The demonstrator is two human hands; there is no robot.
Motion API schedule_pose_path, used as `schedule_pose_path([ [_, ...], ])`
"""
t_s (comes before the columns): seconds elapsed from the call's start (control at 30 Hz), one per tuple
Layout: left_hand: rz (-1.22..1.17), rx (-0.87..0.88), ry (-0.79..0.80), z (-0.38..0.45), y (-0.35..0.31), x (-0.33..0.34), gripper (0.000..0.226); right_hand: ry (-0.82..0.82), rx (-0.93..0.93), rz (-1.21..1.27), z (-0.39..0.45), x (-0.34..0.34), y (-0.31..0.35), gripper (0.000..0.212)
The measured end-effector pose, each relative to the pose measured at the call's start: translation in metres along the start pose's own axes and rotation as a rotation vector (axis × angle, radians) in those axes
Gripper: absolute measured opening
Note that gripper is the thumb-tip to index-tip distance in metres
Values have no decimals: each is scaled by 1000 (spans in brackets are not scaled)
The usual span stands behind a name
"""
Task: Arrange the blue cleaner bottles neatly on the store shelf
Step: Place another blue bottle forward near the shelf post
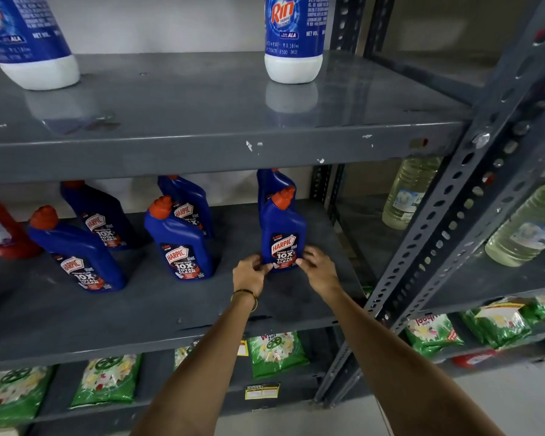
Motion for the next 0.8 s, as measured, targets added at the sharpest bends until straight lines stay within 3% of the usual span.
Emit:
schedule_pose_path([
  [0.33,90,-19,78,-8,-3,-7,37,31,53,-125,-18,-5,9,52],
  [0.8,141,-4,134,-55,10,-12,43,-1,42,-125,-77,-12,1,37],
])
Point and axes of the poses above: each hand's wrist, its own z-axis towards the middle knuckle, its own x-axis out of the palm, y = z × x, the point moved 2 cm from there along z, towards the middle knuckle
